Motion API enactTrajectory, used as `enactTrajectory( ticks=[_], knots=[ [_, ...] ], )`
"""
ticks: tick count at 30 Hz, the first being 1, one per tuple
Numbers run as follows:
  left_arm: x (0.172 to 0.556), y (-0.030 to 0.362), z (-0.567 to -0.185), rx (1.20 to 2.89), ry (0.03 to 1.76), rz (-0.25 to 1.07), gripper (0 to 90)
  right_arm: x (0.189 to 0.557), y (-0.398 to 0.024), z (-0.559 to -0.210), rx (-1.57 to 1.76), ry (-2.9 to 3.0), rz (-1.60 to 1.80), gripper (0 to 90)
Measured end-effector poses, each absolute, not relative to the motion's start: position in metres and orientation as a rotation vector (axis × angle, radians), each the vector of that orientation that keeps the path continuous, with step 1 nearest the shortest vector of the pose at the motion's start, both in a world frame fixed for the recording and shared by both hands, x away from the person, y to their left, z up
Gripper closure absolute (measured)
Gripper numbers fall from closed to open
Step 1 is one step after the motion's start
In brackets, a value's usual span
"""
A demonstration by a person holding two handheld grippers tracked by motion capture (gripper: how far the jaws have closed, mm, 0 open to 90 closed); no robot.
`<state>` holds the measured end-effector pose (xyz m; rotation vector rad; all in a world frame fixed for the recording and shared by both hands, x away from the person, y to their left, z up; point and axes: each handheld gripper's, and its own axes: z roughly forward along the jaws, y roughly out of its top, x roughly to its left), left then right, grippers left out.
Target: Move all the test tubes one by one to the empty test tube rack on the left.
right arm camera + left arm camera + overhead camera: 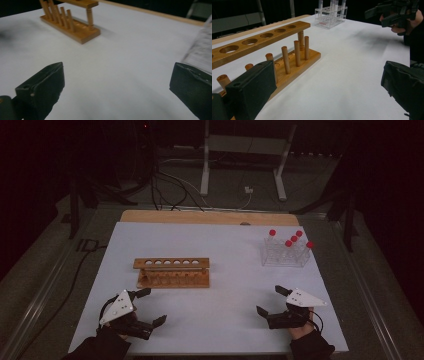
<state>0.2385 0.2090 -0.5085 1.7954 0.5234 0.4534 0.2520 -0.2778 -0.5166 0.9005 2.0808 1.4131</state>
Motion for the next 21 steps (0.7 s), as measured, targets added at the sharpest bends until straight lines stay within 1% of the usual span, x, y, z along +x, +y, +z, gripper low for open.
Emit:
enactTrajectory(
  ticks=[8, 21],
  knots=[
    [0.239, 0.207, -0.509, 1.822, 0.517, 0.446, 0.4, 0.254, -0.283, -0.514, 0.991, 2.066, 1.466, 0.0],
    [0.237, 0.207, -0.508, 1.833, 0.516, 0.441, 0.4, 0.252, -0.273, -0.507, 0.990, 2.176, 1.356, 0.0]
  ],
)
